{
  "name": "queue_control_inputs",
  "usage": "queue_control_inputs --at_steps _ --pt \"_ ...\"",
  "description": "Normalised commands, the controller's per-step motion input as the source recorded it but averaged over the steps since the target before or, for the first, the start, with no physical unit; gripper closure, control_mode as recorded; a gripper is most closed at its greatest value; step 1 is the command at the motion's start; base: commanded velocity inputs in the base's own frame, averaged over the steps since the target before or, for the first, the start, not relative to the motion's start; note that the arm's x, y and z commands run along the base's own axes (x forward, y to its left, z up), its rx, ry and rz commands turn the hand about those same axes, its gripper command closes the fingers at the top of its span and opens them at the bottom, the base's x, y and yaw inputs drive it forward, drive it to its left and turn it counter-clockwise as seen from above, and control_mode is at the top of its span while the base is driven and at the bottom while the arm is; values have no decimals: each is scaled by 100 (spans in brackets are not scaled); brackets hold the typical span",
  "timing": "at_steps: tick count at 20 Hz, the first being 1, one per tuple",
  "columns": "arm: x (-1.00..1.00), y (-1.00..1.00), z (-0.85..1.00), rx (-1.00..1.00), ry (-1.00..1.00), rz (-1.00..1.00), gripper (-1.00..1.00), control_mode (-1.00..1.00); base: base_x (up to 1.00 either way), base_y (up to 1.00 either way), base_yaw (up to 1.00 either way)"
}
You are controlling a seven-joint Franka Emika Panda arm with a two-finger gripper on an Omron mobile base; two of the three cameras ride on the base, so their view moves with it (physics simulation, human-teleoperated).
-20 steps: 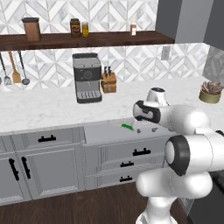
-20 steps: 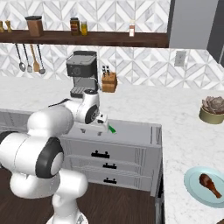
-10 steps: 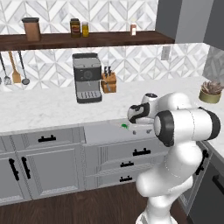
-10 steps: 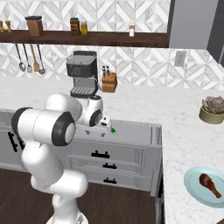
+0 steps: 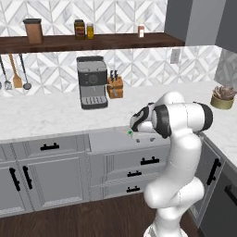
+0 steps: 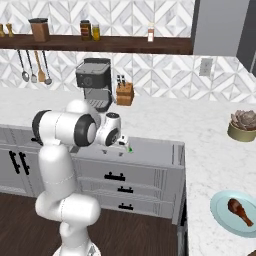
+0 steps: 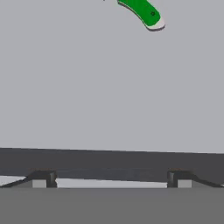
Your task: Pick up the knife from the drawer and place it on the cutting board. Then place the meat from the plate to the cutting board.
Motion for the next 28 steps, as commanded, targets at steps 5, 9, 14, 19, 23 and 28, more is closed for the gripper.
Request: queue_control_inputs --at_steps 5,9,14,19,23,28 --pt "39 0 -38 0 1 0 -100 -100 0 0 0" --pt "2 0 -44 0 8 0 -100 -100 0 0 0" --pt "-12 0 -38 0 10 0 -100 -100 0 0 0" --pt "-98 -11 -25 0 9 1 -100 -100 0 0 0" --pt "-100 -5 -5 0 3 6 -100 -100 0 0 0" --pt "-92 0 8 0 8 10 -100 -100 0 0 0"
